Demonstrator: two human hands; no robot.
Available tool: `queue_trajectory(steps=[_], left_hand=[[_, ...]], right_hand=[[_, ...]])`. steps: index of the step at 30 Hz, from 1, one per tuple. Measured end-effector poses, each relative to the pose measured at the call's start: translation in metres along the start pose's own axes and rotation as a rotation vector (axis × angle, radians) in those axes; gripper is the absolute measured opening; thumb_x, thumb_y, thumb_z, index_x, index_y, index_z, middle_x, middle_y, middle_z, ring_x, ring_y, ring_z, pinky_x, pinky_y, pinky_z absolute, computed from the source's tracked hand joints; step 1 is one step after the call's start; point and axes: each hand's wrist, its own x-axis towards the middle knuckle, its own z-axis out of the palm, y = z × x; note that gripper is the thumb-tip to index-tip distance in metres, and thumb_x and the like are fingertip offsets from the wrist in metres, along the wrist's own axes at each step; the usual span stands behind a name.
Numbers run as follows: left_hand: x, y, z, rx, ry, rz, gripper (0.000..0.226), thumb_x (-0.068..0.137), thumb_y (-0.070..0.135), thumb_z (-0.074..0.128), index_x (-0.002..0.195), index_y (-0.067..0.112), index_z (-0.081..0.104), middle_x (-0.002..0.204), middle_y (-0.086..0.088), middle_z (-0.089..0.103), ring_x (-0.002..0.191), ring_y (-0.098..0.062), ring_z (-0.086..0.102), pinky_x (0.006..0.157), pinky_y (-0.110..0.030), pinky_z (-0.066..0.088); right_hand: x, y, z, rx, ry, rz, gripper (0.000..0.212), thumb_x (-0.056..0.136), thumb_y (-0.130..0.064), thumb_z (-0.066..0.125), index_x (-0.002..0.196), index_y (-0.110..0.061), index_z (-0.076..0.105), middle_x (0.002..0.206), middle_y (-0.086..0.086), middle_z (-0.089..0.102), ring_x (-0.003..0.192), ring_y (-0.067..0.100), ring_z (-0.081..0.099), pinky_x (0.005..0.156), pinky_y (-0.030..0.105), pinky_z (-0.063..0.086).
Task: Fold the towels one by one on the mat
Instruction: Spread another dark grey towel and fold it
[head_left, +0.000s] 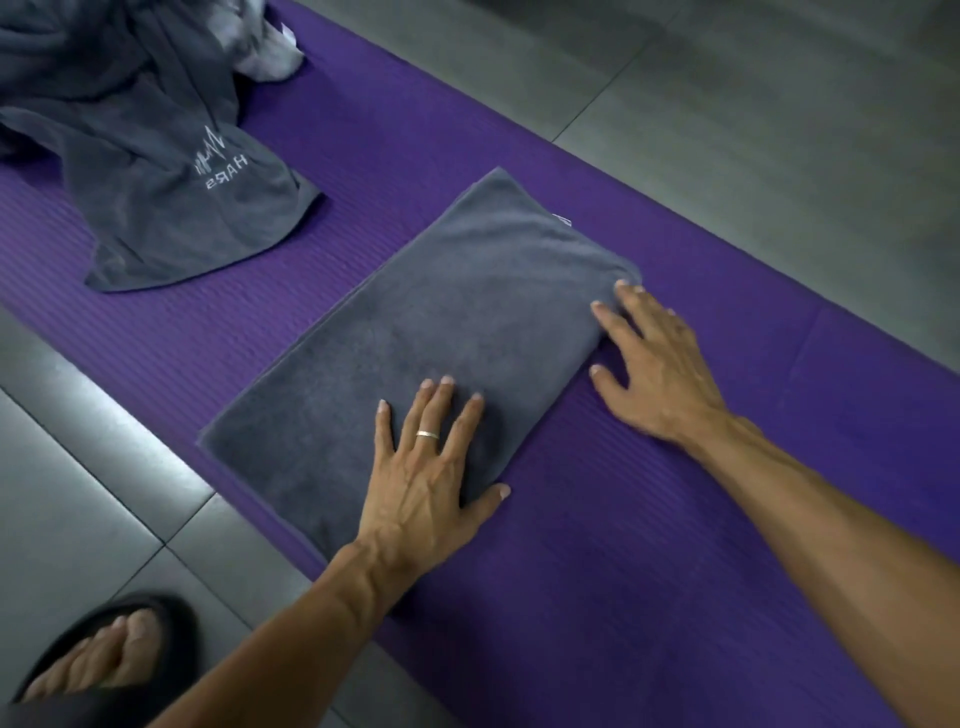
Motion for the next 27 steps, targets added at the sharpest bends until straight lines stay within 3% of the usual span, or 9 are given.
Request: queue_trajectory(steps=[2,5,7,11,13,17,20,24,27], left_hand=[[-0.013,0.008,-0.003,-0.066,0.094,0.044,0.044,0.085,0.045,0.05,0.116,0.016,0.064,0.125,-0.008,0.06,0.128,-0.03,0.051,0.105,-0.06,0.037],[-0.017,0.013,-0.022,-0.223,0.132,-0.104,0.021,0.093,0.026,0.05,0.099,0.021,0.068,0.102,0.001,0.067,0.1,-0.021,0.064,0.083,-0.039,0.054],[-0.012,0.005,-0.034,-0.341,0.078,-0.214,0.017,0.095,0.023,0.052,0.104,0.024,0.066,0.099,0.006,0.068,0.091,-0.016,0.063,0.076,-0.035,0.052],[-0.003,-0.009,-0.055,-0.38,0.038,-0.242,0.016,0.094,0.022,0.055,0.103,0.028,0.067,0.089,0.01,0.07,0.084,-0.016,0.065,0.08,-0.036,0.051],[0.001,-0.01,-0.063,-0.387,0.018,-0.242,0.016,0.093,0.022,0.057,0.102,0.028,0.069,0.088,0.01,0.071,0.085,-0.015,0.066,0.082,-0.033,0.051],[0.0,-0.009,-0.07,-0.401,-0.073,-0.126,0.014,0.094,0.02,0.058,0.101,0.026,0.069,0.085,0.019,0.067,0.084,-0.008,0.065,0.077,-0.019,0.047],[-0.002,-0.002,-0.068,-0.39,-0.171,-0.022,0.013,0.094,0.02,0.058,0.101,0.024,0.069,0.082,0.024,0.061,0.081,-0.003,0.061,0.071,-0.005,0.038],[-0.002,0.015,-0.071,-0.373,-0.271,0.11,0.014,0.095,0.021,0.055,0.1,0.025,0.068,0.089,0.018,0.065,0.084,-0.005,0.062,0.081,-0.025,0.048],[0.001,0.012,-0.077,-0.316,-0.295,0.169,0.021,0.095,0.033,0.048,0.104,0.029,0.065,0.096,0.017,0.067,0.089,-0.007,0.063,0.083,-0.031,0.05]], right_hand=[[-0.018,-0.021,0.006,0.075,0.001,-0.13,0.073,0.079,-0.044,0.055,0.146,-0.018,0.04,0.158,0.009,0.025,0.146,0.026,0.022,0.117,0.05,0.023],[-0.029,-0.037,0.01,0.08,-0.033,-0.201,0.076,0.076,-0.045,0.059,0.147,-0.023,0.04,0.159,0.006,0.025,0.147,0.022,0.02,0.118,0.045,0.016],[-0.017,-0.033,0.01,0.081,-0.024,-0.175,0.07,0.08,-0.041,0.065,0.145,-0.025,0.043,0.158,0.008,0.027,0.147,0.025,0.022,0.117,0.047,0.017],[0.016,-0.025,0.002,0.02,0.059,-0.137,0.044,0.083,-0.012,0.068,0.126,-0.021,0.064,0.143,0.014,0.05,0.137,0.032,0.042,0.109,0.052,0.029],[0.021,-0.025,-0.012,-0.023,0.027,-0.142,0.036,0.089,-0.014,0.062,0.124,-0.023,0.066,0.144,0.01,0.05,0.139,0.028,0.039,0.111,0.048,0.025],[-0.005,-0.014,-0.048,-0.147,-0.149,-0.147,0.031,0.096,-0.027,0.05,0.123,-0.033,0.064,0.149,-0.005,0.043,0.142,0.016,0.03,0.113,0.04,0.019],[-0.043,-0.006,-0.072,-0.161,-0.351,-0.106,0.018,0.091,-0.03,0.051,0.098,-0.033,0.068,0.114,-0.01,0.065,0.115,0.016,0.055,0.096,0.038,0.042],[-0.069,-0.003,-0.103,-0.094,-0.693,0.018,0.013,0.088,-0.03,0.06,0.08,-0.021,0.065,0.078,0.002,0.067,0.075,0.019,0.059,0.069,0.037,0.048],[-0.061,-0.001,-0.111,-0.088,-0.699,0.029,0.017,0.086,-0.029,0.063,0.071,-0.021,0.06,0.075,0.002,0.067,0.07,0.019,0.06,0.063,0.035,0.047]])
